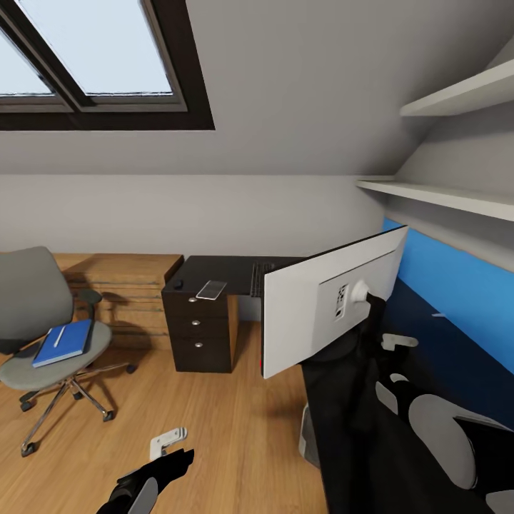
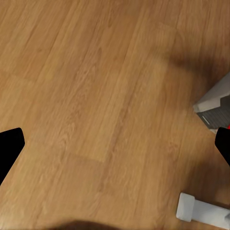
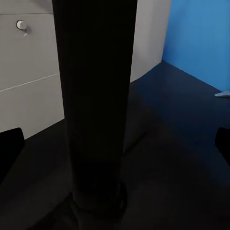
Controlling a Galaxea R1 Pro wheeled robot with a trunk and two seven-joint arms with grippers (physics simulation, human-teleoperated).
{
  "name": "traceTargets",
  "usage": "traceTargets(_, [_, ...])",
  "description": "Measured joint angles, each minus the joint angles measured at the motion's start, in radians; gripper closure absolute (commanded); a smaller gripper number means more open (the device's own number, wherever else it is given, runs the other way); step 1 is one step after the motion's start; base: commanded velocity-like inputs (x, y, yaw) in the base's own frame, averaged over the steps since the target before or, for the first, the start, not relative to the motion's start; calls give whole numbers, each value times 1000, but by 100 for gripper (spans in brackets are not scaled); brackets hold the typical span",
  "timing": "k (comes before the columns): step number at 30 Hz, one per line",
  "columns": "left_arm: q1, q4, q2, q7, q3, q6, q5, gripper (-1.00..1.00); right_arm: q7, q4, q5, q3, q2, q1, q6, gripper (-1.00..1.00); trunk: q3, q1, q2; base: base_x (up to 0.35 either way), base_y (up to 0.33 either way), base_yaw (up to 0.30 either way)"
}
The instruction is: In the bedroom, organize the workspace by keeping the computer under the desk, ensuring the monitor is on the desk, placing the keyboard on the desk next to the monitor, placing the mouse on the desk next to the keyboard, moving the folder from the swivel chair onto the desk next to the mouse, stacking the notebook on top of the folder with the pen on top of the notebook, and positioning the swivel chair next to the desk.
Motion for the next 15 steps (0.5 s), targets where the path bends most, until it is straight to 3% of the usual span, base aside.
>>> traceTargets(7, [0, 0, 0, -1, 0, -1, 0, -100, 0, 0, 0, 0, 0, 0, 0, -100, 0, 0, 0, 146, 0, 0])
traceTargets(15, [0, 0, -1, -2, 0, 1, 0, -100, -1, -11, 1, 1, 0, 0, 1, -100, 0, 0, 0, 28, 0, 0])
